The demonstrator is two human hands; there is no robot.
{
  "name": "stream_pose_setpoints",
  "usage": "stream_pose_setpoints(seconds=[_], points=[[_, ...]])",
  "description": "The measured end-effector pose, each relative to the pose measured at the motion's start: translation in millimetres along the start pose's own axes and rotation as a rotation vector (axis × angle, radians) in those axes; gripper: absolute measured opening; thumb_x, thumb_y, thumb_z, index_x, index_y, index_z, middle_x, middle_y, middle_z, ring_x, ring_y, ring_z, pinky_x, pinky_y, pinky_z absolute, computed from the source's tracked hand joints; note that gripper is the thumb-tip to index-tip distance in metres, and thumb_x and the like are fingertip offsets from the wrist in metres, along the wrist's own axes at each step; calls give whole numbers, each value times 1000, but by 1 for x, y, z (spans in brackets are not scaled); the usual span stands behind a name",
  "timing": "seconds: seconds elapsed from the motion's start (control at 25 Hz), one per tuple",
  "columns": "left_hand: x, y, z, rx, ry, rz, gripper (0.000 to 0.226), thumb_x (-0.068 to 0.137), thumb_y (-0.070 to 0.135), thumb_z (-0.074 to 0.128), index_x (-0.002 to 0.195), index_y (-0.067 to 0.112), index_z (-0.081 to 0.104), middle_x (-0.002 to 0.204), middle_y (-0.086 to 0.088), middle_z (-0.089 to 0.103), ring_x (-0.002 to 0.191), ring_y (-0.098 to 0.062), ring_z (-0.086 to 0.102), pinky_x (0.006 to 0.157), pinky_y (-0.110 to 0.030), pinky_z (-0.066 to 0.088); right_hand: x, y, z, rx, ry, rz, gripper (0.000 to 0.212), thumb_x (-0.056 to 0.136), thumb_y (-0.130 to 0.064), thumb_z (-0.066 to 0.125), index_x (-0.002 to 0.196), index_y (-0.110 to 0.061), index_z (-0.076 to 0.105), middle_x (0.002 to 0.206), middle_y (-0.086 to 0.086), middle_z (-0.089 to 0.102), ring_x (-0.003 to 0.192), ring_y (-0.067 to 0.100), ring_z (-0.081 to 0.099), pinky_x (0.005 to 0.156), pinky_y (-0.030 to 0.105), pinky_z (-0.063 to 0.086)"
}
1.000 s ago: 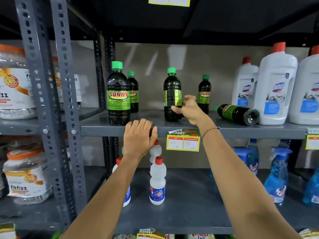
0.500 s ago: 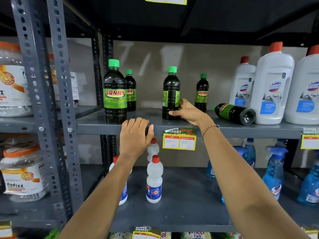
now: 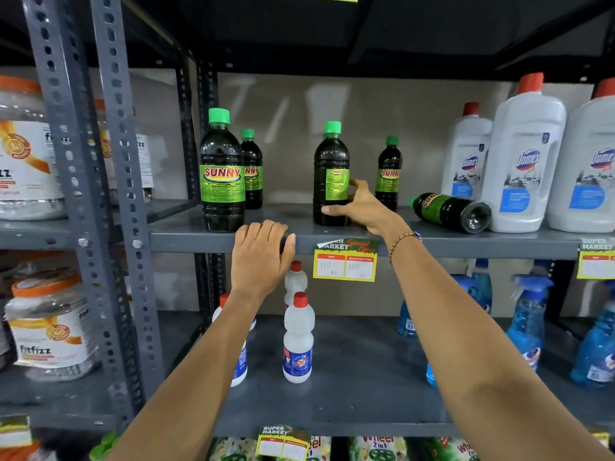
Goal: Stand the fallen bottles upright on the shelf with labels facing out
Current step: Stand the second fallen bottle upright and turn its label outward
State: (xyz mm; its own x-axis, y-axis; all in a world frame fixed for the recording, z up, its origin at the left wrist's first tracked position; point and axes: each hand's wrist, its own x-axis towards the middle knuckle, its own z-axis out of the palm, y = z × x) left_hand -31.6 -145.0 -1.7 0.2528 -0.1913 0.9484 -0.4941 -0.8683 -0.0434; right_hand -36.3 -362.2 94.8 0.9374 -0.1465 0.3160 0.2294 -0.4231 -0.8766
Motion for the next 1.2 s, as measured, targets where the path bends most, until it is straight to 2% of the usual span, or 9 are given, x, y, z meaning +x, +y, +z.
stream_pose_setpoints(seconds=[0.08,0.16,0.32,0.48,0.6,0.76,0.92,1.08,1.2], points=[[0,1,-1,-4,-15,-5,40,96,38,33,97,12,63,92,-5,67,81,-27,58,85,-39,39,2,1,-1,33,-4,6,101,70,-9,80,147,-10,14,117,1,54,118,21,50,105,35,38],[0,1,-1,-6,-20,-5,41,96,38,32,97,11,64,92,-5,67,81,-27,58,84,-40,40,2,3,-1,12,2,-7,93,68,-9,82,141,-7,24,123,3,54,119,21,52,106,37,40],[1,0,-2,-14,-33,-2,42,96,38,33,97,11,64,91,-6,67,81,-28,59,84,-41,41,-1,1,-1,-19,32,-56,91,69,-18,83,138,-10,25,115,-3,52,106,13,52,90,26,40],[1,1,-4,-20,-47,-8,42,96,38,33,98,11,65,93,-6,68,82,-27,60,85,-41,42,2,3,-1,-21,22,-21,91,68,-14,83,138,-9,25,117,0,54,113,19,53,100,34,43],[1,1,-5,-27,-43,-16,40,96,38,35,97,11,65,92,-5,68,82,-27,59,85,-40,41,1,3,0,-50,15,-45,96,66,-24,86,138,-12,24,115,-4,51,110,16,52,94,31,41],[0,2,-6,-38,-46,-18,40,95,38,35,97,11,65,92,-5,68,82,-26,59,85,-40,41,3,3,-1,-50,-16,-5,81,65,-16,82,129,-11,32,118,3,56,117,22,53,96,31,42],[1,2,-6,-39,-47,-24,42,95,39,34,97,11,65,92,-5,68,83,-26,60,85,-40,42,0,2,0,-58,23,-45,97,64,-31,86,136,-12,24,110,-6,50,105,13,51,87,27,39],[1,3,-5,-32,-30,-17,40,95,38,35,97,11,65,91,-4,68,82,-25,60,85,-38,40,0,0,1,-63,-17,-13,91,70,-18,81,136,-8,19,108,-1,54,94,7,52,77,20,41],[1,3,-6,-43,-35,-19,40,95,38,35,97,11,65,91,-5,68,83,-25,60,85,-38,41,-4,0,1,-94,-25,-30,97,67,-26,84,135,-10,18,105,-5,50,103,12,51,84,24,40]])
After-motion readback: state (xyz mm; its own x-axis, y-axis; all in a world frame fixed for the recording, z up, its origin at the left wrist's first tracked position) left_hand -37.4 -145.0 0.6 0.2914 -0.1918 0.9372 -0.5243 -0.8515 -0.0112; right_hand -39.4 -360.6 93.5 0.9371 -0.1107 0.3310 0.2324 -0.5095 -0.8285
